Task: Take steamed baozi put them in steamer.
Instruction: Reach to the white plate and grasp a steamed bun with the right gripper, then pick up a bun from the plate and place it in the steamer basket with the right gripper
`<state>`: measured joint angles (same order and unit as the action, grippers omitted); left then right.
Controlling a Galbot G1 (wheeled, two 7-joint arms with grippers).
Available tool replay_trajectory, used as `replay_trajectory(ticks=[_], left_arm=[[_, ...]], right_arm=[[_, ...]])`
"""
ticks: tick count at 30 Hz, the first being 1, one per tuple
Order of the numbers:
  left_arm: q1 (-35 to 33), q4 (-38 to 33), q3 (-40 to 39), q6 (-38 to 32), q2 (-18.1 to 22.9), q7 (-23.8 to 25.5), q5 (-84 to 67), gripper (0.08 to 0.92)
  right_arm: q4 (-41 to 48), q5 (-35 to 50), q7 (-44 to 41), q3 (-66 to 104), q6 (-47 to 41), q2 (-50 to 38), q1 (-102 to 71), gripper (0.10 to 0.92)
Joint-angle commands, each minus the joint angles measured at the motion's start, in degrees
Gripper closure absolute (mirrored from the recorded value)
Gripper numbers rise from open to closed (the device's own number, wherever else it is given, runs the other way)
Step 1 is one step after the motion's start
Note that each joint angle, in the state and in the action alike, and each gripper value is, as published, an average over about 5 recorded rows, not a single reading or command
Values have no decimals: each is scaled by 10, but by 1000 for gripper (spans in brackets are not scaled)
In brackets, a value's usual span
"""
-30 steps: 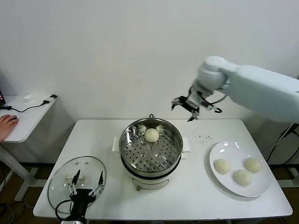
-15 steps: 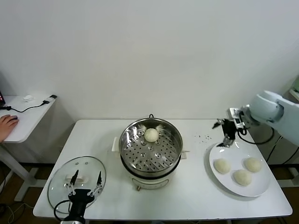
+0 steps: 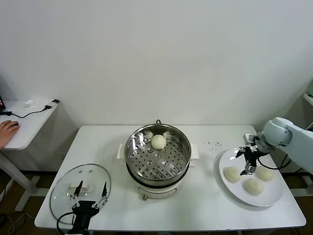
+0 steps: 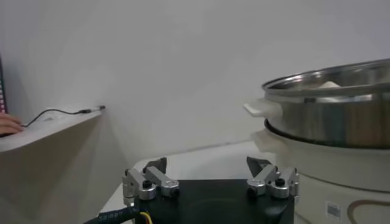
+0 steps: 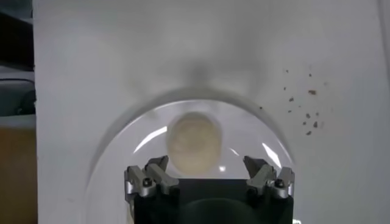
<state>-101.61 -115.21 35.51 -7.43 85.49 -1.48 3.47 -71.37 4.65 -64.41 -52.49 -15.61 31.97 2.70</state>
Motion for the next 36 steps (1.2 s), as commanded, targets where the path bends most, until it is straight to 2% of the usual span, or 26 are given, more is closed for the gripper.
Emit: replay_trajectory(ticks=[1, 10, 18, 24, 31, 36], left_arm=[[0, 2, 3, 1, 0, 0, 0, 177], [0, 7, 4, 1, 0, -1, 1, 177], [-4, 6, 5, -1, -4, -2, 1, 177], [-5, 7, 4, -1, -4, -2, 1, 177], [-6, 9, 2, -3, -4, -2, 1, 177], [-11, 7, 4, -6, -4, -2, 1, 177]], right_arm=[[67, -32, -15, 18, 15, 48, -43, 203], [93, -36, -20, 15, 22, 68, -43, 211], [101, -34, -22, 15, 25, 75, -41, 401], [95, -21, -24, 7, 26, 66, -28, 471], [76, 4, -20, 3, 23, 49, -2, 493], [53, 66, -20, -68, 13, 31, 127, 491]])
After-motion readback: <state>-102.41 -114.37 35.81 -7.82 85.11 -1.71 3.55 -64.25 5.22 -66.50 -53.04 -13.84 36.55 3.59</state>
